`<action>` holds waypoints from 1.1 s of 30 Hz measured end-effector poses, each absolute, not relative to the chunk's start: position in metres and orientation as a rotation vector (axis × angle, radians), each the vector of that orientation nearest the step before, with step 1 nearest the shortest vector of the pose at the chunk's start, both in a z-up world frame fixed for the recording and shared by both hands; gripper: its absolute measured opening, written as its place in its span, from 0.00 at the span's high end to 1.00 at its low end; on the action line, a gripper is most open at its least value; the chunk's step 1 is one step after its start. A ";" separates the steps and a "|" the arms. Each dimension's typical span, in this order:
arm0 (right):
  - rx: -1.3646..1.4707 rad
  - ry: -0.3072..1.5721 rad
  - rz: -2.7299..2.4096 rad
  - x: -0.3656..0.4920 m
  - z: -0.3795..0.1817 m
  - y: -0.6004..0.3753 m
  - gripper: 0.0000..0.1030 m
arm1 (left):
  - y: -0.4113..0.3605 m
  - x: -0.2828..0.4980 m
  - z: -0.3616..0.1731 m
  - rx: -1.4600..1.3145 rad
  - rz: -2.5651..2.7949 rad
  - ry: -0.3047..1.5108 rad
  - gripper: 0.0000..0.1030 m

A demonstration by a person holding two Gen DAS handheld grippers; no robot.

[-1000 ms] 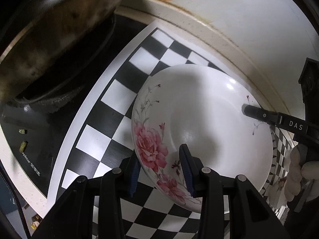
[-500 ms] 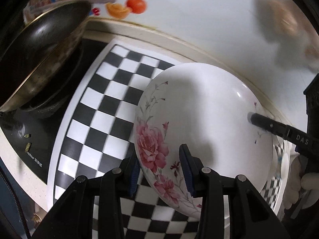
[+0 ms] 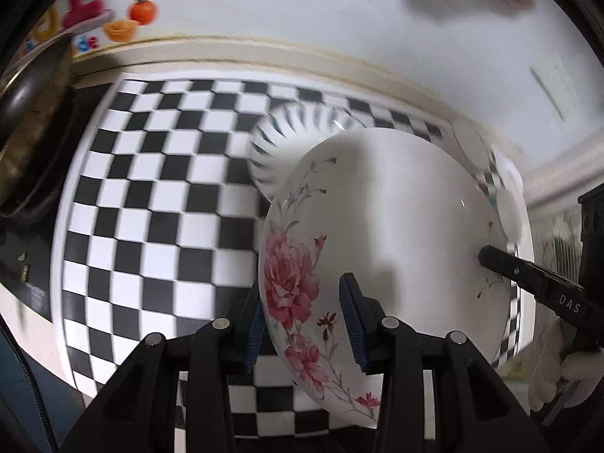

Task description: Organize plates and bowls

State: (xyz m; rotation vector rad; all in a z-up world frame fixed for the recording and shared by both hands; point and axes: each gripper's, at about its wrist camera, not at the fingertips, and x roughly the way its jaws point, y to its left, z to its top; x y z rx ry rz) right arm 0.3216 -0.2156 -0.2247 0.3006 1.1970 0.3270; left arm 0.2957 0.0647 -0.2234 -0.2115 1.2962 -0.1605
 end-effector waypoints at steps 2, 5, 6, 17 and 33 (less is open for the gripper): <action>0.327 1.206 0.303 0.303 -0.233 -0.233 0.85 | 0.049 0.291 -0.233 -0.181 -0.189 1.325 0.66; 0.345 1.225 0.268 0.281 -0.247 -0.249 0.85 | 0.030 0.284 -0.247 -0.149 -0.216 1.374 0.66; 0.362 1.236 0.255 0.271 -0.254 -0.256 0.85 | 0.026 0.283 -0.252 -0.138 -0.222 1.389 0.66; 0.426 1.302 0.203 0.237 -0.305 -0.278 0.85 | -0.002 0.274 -0.304 -0.031 -0.223 1.526 0.66; 0.375 1.359 0.194 0.240 -0.318 -0.272 0.85 | -0.035 0.267 -0.311 0.140 -0.177 1.525 0.66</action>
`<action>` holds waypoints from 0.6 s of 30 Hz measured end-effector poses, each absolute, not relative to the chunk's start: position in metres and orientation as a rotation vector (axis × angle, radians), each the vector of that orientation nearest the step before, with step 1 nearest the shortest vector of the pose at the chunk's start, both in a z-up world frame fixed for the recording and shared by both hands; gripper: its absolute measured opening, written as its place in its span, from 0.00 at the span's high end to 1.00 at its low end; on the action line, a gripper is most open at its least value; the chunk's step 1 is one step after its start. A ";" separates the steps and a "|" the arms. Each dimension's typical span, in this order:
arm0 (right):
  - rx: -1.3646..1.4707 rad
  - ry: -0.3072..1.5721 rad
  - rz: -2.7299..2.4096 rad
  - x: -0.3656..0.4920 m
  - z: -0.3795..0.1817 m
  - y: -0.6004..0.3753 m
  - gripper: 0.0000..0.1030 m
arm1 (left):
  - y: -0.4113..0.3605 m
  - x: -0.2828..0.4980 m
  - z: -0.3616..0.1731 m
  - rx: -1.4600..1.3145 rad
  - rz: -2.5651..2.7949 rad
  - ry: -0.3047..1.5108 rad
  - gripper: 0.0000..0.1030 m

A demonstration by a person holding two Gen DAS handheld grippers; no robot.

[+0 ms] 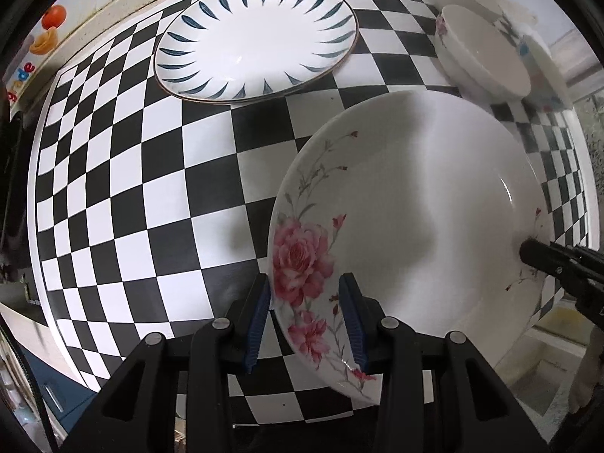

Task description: Organize plates and bowls

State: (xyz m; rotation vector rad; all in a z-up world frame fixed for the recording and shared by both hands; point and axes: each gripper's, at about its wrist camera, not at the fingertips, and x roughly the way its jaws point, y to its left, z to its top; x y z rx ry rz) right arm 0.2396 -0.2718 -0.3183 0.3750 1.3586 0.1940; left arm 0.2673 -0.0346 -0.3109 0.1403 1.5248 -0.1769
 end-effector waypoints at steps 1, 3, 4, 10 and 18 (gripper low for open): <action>0.370 1.354 0.189 0.240 -0.318 -0.272 0.85 | -0.038 0.267 -0.310 0.159 -0.171 1.518 0.66; 0.375 1.358 0.193 0.241 -0.317 -0.272 0.85 | -0.043 0.266 -0.311 0.174 -0.168 1.525 0.66; 0.365 1.358 0.188 0.241 -0.317 -0.271 0.85 | -0.045 0.266 -0.311 0.178 -0.166 1.522 0.66; 0.346 1.397 0.166 0.243 -0.321 -0.269 0.86 | -0.055 0.264 -0.310 0.206 -0.167 1.516 0.66; 0.355 1.446 0.134 0.247 -0.318 -0.273 0.83 | -0.041 0.266 -0.298 0.136 -0.182 1.528 0.66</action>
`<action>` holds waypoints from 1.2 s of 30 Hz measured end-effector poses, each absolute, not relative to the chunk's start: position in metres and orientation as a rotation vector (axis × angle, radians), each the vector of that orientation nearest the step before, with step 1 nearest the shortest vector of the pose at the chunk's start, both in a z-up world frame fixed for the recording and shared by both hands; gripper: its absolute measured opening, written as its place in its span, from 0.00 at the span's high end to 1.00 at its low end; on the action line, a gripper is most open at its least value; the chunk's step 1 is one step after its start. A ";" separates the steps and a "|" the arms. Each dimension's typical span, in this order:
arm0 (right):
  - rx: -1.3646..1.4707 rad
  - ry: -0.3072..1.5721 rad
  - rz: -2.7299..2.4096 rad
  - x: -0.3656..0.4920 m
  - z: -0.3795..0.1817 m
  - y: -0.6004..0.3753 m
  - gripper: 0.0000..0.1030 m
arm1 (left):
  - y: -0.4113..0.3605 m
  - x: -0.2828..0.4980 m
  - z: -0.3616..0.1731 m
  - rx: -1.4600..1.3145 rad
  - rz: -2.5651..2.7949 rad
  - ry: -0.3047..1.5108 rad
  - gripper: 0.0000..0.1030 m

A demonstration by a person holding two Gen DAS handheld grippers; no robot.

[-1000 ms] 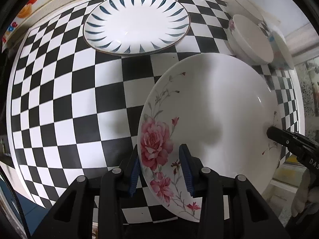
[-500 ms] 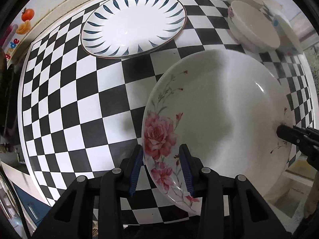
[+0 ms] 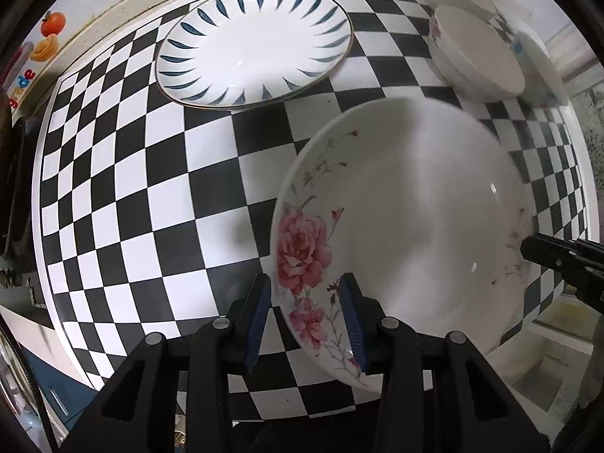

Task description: Organize plates and bowls

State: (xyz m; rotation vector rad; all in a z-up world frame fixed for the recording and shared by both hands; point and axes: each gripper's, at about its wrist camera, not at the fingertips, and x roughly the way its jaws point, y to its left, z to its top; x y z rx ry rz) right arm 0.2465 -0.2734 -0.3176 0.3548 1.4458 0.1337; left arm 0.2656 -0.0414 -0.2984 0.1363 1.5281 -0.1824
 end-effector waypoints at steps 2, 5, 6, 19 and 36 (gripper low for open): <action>0.355 1.442 0.131 0.247 -0.312 -0.277 0.83 | -0.034 0.268 -0.291 0.100 -0.182 1.522 0.66; 0.362 1.420 0.114 0.252 -0.292 -0.284 0.83 | -0.021 0.274 -0.271 0.030 -0.180 1.497 0.66; 0.368 1.406 0.118 0.253 -0.284 -0.285 0.83 | -0.015 0.276 -0.265 0.010 -0.176 1.487 0.66; 0.462 1.309 0.216 0.416 -0.255 -0.230 0.60 | 0.081 0.409 -0.286 -0.318 -0.070 1.487 0.64; 0.348 1.449 0.122 0.516 -0.358 -0.194 0.87 | 0.063 0.451 -0.335 -0.214 -0.113 1.531 0.77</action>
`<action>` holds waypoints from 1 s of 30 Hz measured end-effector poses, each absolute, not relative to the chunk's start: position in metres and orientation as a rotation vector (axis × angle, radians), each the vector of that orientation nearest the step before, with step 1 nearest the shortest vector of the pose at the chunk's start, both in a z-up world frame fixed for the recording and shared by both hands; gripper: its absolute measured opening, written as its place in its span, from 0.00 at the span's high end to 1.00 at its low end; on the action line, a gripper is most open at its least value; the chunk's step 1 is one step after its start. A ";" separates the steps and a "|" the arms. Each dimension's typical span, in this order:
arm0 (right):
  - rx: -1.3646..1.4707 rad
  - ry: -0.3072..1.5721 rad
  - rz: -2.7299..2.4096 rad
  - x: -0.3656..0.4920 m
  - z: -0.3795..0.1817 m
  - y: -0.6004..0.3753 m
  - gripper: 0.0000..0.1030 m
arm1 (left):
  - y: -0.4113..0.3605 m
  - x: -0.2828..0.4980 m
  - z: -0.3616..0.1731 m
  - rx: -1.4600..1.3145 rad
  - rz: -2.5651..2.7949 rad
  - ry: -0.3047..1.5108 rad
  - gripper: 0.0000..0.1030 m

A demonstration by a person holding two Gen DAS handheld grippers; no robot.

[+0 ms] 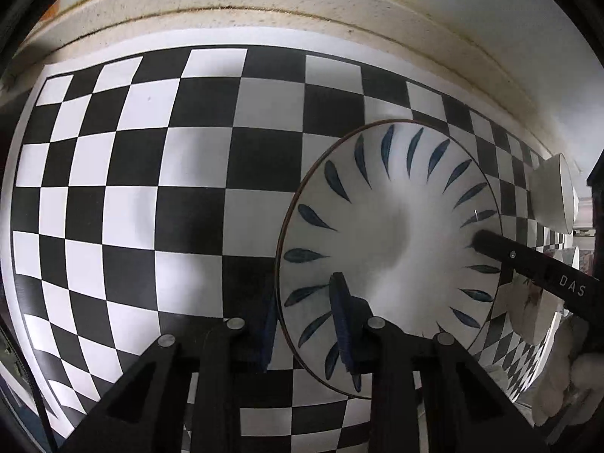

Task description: Organize plates and bowls

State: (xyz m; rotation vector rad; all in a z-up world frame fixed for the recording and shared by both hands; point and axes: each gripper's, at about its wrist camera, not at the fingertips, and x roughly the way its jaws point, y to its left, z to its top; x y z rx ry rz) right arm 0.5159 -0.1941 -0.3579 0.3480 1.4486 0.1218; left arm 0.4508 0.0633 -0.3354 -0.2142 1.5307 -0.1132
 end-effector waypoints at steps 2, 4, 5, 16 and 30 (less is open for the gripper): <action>0.319 1.435 0.128 0.512 -0.353 -0.193 0.88 | 0.060 0.446 -0.328 -0.198 -0.108 1.517 0.77; 0.320 1.418 0.138 0.507 -0.346 -0.194 0.88 | 0.059 0.444 -0.320 -0.194 -0.111 1.500 0.77; 0.321 1.409 0.143 0.505 -0.342 -0.195 0.88 | 0.057 0.441 -0.314 -0.190 -0.114 1.490 0.77; 0.310 1.274 0.211 0.442 -0.264 -0.215 0.88 | 0.034 0.397 -0.234 -0.179 -0.158 1.361 0.77; 0.307 1.188 0.279 0.327 -0.202 -0.243 0.88 | -0.004 0.326 -0.178 -0.114 -0.212 1.276 0.77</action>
